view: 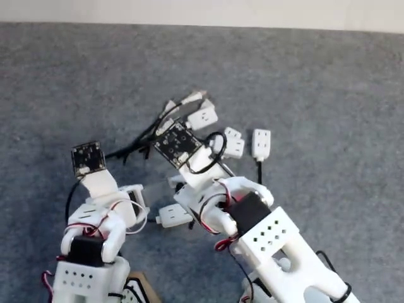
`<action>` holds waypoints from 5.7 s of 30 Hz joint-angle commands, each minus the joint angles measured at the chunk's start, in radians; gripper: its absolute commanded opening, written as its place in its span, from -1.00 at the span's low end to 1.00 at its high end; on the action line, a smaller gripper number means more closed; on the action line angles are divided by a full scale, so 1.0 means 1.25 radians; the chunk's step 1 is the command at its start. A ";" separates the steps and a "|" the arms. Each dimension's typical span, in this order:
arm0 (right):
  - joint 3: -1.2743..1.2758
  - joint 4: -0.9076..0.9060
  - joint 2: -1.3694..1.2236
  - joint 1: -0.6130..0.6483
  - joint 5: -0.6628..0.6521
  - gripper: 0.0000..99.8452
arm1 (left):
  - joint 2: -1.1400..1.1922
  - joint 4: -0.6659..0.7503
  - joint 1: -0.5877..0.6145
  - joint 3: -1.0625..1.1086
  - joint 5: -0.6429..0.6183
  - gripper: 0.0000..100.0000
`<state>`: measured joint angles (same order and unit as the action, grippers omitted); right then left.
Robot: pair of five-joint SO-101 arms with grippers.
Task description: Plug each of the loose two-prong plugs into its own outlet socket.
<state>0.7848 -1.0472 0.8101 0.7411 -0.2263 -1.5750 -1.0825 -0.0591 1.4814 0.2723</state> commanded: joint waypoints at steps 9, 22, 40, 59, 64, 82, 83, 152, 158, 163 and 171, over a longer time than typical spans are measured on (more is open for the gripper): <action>-0.055 -0.062 0.013 -0.006 -0.023 -0.99 | -0.001 0.005 0.053 -0.079 0.002 -0.16; -0.144 -0.039 -0.114 0.055 0.006 -0.99 | 0.001 -0.032 -0.116 -0.051 0.007 -0.16; -0.152 -0.033 -0.152 0.053 0.006 -0.99 | 0.001 -0.036 -0.120 -0.035 0.037 -0.22; -0.155 -0.068 -0.154 0.053 -0.281 -0.99 | -0.002 0.010 0.042 -0.024 -0.026 -0.23; -0.155 -0.107 -0.155 0.053 -0.469 -0.99 | -0.001 0.052 0.142 -0.029 -0.125 -0.23; -0.376 -0.348 -0.315 0.106 -0.269 -0.99 | 0.001 0.086 0.211 -0.023 -0.194 -0.23; -0.404 -0.358 -0.331 0.104 -0.295 -0.99 | 0.001 0.086 0.207 -0.023 -0.194 -0.23; -0.176 -0.082 -0.420 0.099 -0.937 -0.99 | 0.001 0.126 0.203 0.001 -0.190 -0.23; -0.175 -0.047 -0.533 0.095 -0.933 -0.99 | 0.001 0.126 0.203 0.001 -0.190 -0.23; -0.170 -0.030 -0.562 0.093 -0.932 -0.99 | 0.001 0.130 0.203 0.001 -0.190 -0.23; -0.169 -0.031 -0.562 0.052 -0.938 -0.99 | 0.001 0.130 0.203 0.001 -0.190 -0.23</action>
<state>0.5531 -1.1132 0.1672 0.8332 -1.3878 -1.5719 -0.9398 0.2048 1.4860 0.0391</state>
